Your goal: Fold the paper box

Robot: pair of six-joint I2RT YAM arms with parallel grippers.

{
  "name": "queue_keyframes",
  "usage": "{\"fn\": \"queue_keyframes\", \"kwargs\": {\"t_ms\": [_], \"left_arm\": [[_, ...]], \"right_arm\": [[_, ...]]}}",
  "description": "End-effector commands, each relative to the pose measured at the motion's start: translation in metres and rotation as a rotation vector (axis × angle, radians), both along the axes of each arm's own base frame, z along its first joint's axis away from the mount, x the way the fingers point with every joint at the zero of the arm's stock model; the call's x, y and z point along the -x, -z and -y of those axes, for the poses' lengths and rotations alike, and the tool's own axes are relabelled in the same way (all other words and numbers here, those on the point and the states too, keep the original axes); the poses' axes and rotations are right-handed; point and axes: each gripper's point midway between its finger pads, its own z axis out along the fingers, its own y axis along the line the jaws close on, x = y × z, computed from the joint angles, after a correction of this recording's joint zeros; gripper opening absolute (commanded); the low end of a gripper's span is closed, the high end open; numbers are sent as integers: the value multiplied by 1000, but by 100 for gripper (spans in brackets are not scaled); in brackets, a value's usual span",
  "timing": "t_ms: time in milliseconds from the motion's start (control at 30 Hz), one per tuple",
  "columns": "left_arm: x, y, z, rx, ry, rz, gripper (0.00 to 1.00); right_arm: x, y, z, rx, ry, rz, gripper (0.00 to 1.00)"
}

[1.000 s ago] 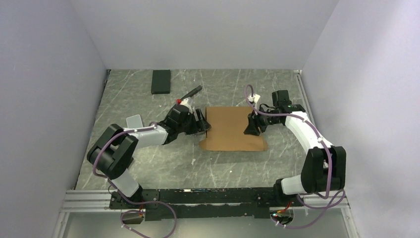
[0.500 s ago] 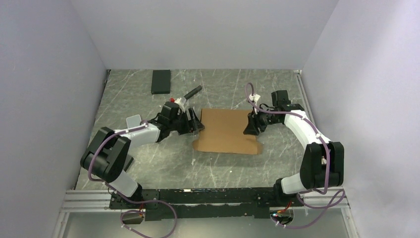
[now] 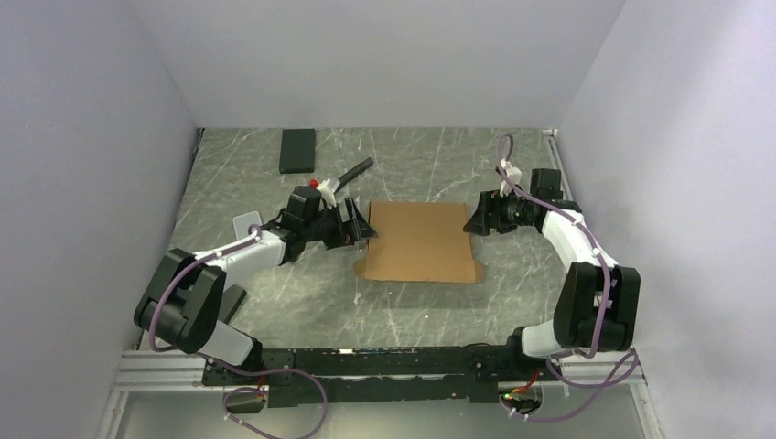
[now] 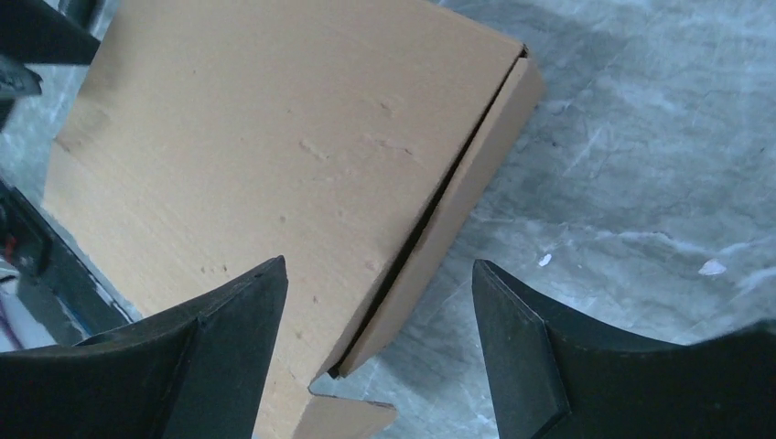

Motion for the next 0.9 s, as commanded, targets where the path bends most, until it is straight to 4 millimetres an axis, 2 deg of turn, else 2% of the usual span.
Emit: {"fn": "queue_keyframes", "kwargs": {"t_ms": [0,100,167,233,333,400,500,567,633,733,800,867], "left_arm": [[-1,9,-2,-14,13,-22,93],[-1,15,-2,-16,15,-34,94],[3,4,20,100,100,-8,93],[14,-2,48,185,220,-23,92],[18,7,63,156,275,-42,93],[17,3,57,189,255,-44,92],[4,-5,23,223,134,-8,91],[-2,-10,-2,233,41,13,92],[-4,-10,-18,212,-18,11,93],[-2,-8,-23,165,-25,-18,94],[-2,-7,-19,178,-5,-39,93],[0,-7,-8,217,42,-44,91]], "right_arm": [[-5,13,-4,-88,84,-124,78],[1,27,-9,-131,64,-226,84],[1,32,-10,-135,63,-249,98],[-1,33,-8,-128,72,-250,100],[-1,36,-6,-118,86,-248,100],[-1,39,-5,-117,92,-261,100],[1,39,-11,-159,69,-279,100],[9,35,-29,-217,-14,-301,100],[20,27,-54,-268,-122,-318,99],[22,22,-74,-269,-188,-290,98],[16,25,-69,-247,-150,-289,97],[6,40,-52,-160,-54,-296,96]]}}
